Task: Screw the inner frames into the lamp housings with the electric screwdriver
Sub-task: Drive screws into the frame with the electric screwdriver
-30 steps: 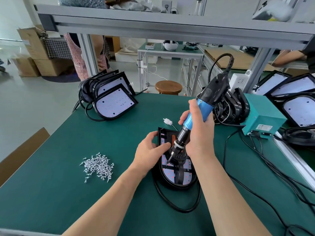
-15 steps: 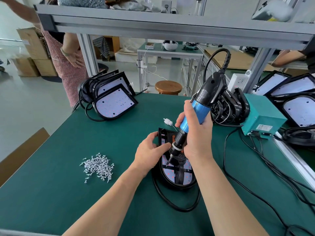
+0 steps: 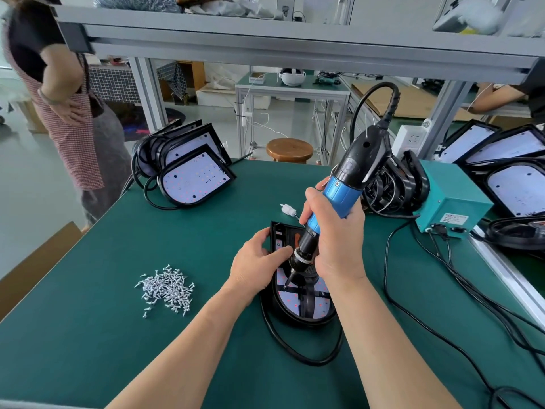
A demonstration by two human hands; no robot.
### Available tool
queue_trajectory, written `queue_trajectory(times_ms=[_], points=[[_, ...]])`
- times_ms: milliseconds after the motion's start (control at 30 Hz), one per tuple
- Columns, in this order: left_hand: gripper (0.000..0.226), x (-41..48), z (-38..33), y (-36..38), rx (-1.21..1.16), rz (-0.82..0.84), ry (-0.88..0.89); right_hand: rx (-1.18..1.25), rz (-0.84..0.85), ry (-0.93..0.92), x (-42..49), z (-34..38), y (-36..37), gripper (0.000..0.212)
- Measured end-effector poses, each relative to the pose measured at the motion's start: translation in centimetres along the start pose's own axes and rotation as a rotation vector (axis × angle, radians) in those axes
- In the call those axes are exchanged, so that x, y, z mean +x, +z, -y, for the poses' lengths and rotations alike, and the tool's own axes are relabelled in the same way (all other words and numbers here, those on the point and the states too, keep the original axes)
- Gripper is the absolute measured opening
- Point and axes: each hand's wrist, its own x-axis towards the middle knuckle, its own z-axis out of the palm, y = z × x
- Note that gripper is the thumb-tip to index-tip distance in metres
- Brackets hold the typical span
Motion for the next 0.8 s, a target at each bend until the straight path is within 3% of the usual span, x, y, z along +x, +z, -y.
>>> queue_trajectory(times_ms=[100, 367, 533, 800], points=[[0.036, 0.0, 0.0, 0.0, 0.025, -0.013, -0.009, -0.021, 0.041, -0.017, -0.2, -0.1, 0.4, 0.014], [0.04, -0.1, 0.0, 0.1, 0.038, 0.008, -0.02, 0.008, 0.134, 0.016, 0.0, -0.6, 0.1, 0.014], [0.03, -0.5, -0.6, 0.0, 0.029, 0.018, -0.027, -0.009, 0.2, 0.045, -0.2, -0.8, 0.2, 0.023], [0.073, -0.6, -0.7, -0.2, -0.019, 0.051, -0.006, 0.103, 0.182, 0.071, -0.3, 0.4, -0.1, 0.026]])
